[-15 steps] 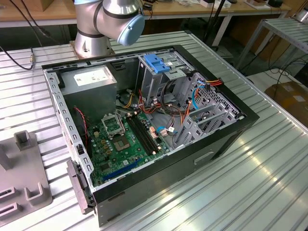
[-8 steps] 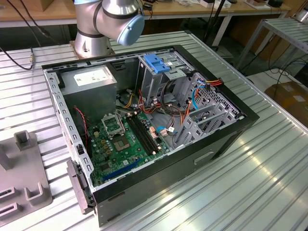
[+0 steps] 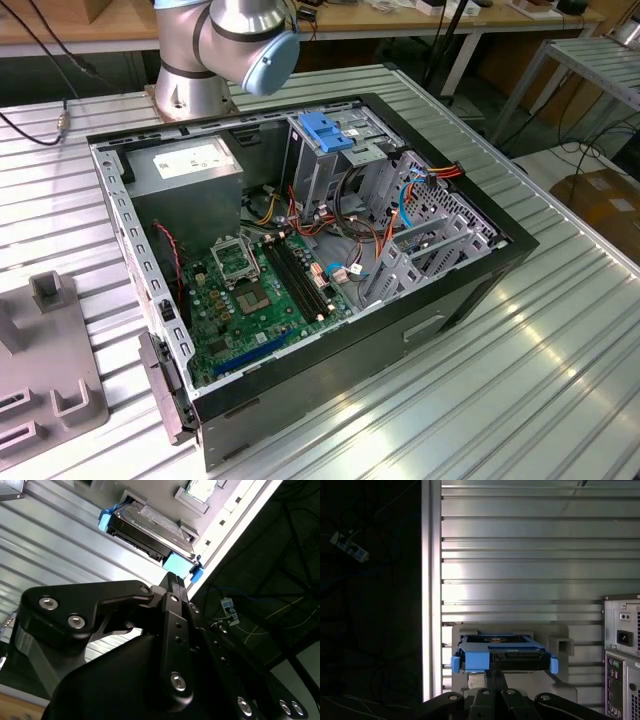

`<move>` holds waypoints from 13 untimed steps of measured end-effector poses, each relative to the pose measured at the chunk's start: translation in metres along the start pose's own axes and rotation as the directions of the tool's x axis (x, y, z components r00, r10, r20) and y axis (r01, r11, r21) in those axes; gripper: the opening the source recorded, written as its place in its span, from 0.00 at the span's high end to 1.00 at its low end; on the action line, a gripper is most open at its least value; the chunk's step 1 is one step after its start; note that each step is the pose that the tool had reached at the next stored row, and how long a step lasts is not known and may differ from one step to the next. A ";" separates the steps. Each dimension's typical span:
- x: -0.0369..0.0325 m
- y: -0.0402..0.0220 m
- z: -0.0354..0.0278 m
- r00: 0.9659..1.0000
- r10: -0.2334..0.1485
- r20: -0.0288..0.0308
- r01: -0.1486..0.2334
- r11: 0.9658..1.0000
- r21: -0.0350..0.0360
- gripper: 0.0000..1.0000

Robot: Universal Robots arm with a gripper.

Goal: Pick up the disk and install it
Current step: 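Reach for the disk, then pick up the disk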

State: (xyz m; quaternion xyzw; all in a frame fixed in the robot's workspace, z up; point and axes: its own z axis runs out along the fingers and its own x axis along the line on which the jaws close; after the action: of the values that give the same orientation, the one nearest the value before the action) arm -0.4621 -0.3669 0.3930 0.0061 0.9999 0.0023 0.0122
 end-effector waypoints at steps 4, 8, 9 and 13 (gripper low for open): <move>0.0001 0.0000 0.0000 1.000 0.000 0.000 0.000 1.000 0.000 0.90; 0.0000 0.0000 0.0000 1.000 0.000 0.000 0.000 1.000 0.000 0.90; 0.0000 0.0001 0.0000 1.000 0.000 0.000 0.000 1.000 0.000 0.90; 0.0001 0.0000 0.0000 1.000 0.000 0.000 0.000 1.000 0.000 0.90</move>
State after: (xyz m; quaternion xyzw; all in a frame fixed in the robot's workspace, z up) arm -0.4622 -0.3669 0.3929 0.0059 0.9999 0.0023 0.0122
